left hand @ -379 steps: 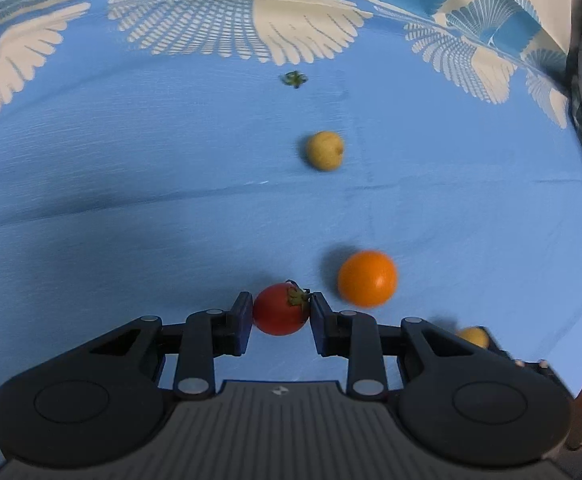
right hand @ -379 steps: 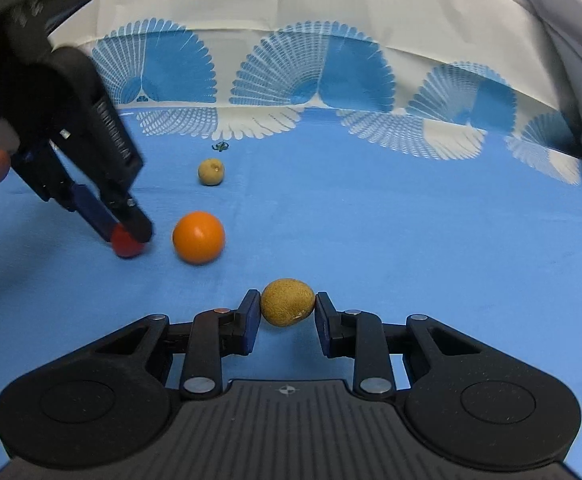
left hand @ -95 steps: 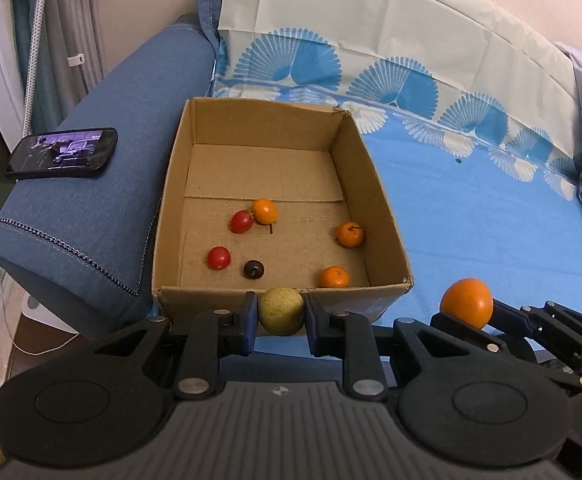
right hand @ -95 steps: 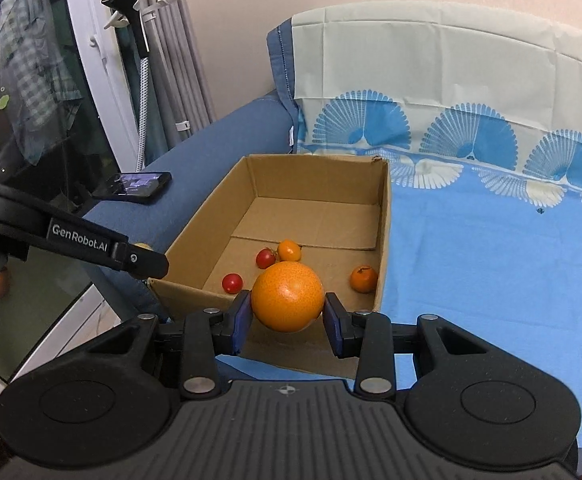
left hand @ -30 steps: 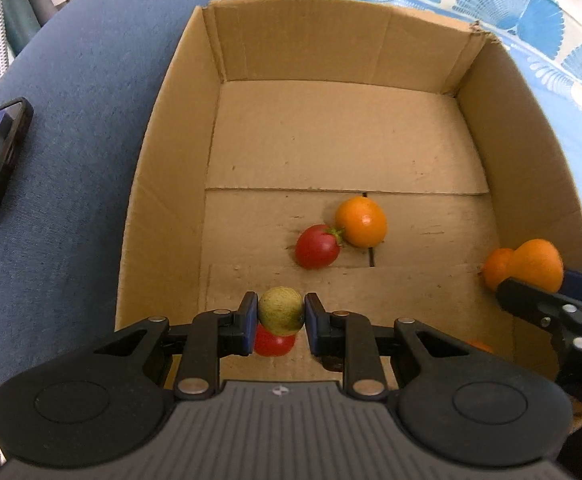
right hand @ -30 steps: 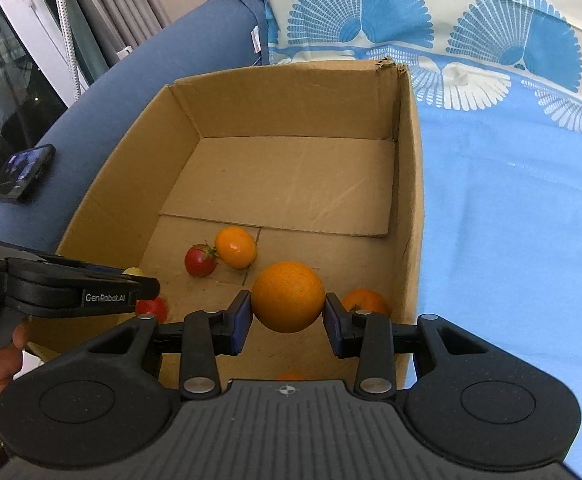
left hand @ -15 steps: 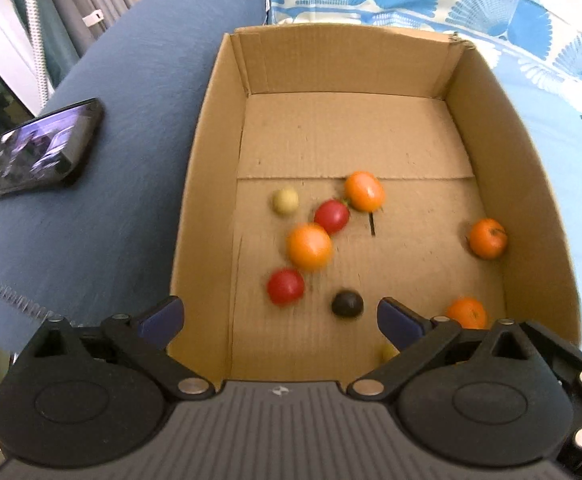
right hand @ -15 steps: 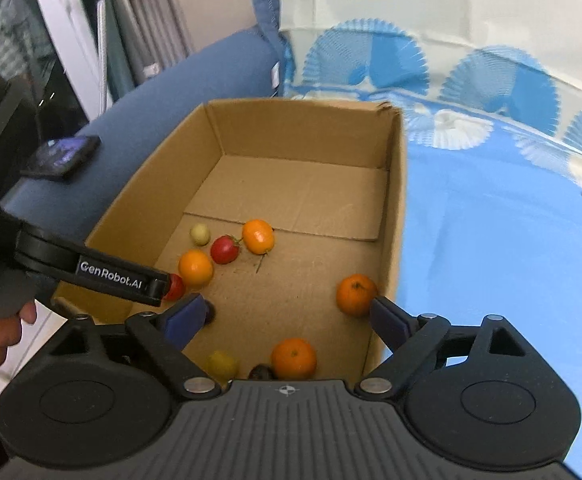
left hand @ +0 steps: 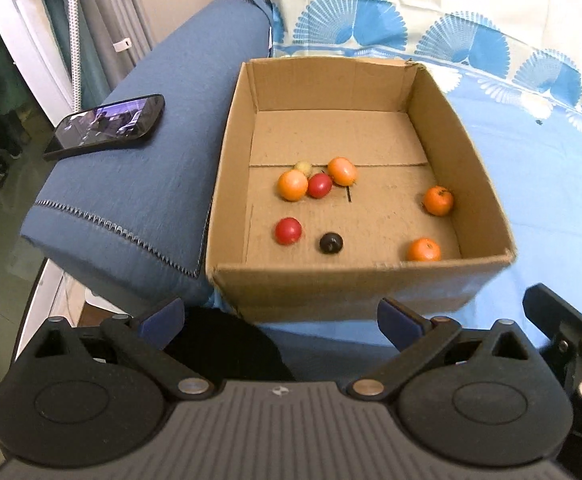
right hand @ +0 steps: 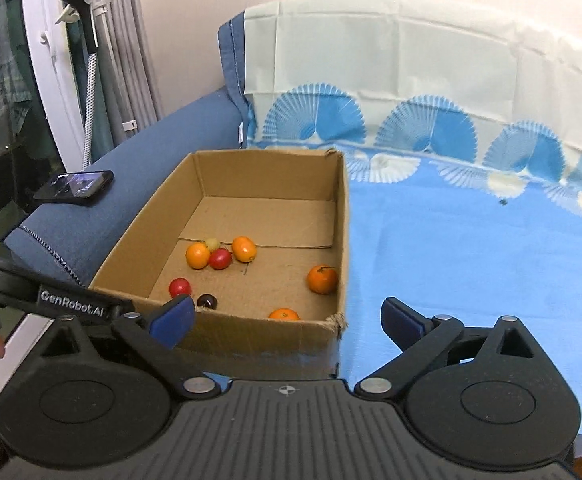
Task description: Organize fruits
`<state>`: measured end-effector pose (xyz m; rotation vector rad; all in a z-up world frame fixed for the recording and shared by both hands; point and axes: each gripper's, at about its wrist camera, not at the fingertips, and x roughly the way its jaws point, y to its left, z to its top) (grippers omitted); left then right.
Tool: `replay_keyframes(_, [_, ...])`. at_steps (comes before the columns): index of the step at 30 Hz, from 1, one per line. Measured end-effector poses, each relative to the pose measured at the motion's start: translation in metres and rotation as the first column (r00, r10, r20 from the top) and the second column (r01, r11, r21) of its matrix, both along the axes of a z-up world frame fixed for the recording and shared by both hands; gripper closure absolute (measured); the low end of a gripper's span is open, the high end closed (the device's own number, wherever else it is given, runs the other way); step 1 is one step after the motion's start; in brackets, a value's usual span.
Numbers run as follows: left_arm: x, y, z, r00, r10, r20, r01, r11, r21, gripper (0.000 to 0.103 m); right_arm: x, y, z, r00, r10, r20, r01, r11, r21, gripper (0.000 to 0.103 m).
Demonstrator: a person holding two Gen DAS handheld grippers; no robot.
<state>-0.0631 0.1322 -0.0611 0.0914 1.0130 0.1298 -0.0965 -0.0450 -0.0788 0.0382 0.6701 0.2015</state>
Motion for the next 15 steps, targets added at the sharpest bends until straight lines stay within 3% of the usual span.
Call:
replay_keyframes(4, [-0.024,-0.006,0.003,0.999,-0.013,0.046,0.013,1.0,0.0,0.0,-0.021,0.004,0.002,1.0,0.005,0.03,-0.003,0.998,-0.061,0.003])
replay_keyframes(10, [-0.044,-0.021,0.007,0.994,-0.057,0.098,0.05,0.996,0.076,0.0,-0.042,-0.001,0.003,0.998,-0.016,0.055,0.02,0.997,-0.081,0.002])
replay_keyframes(15, [-0.05,-0.02,0.01,0.99,-0.057,0.127,0.052,0.998,0.041,0.0,-0.052,-0.005,0.006,0.997,-0.035,0.075,0.041,0.996,-0.079,0.002])
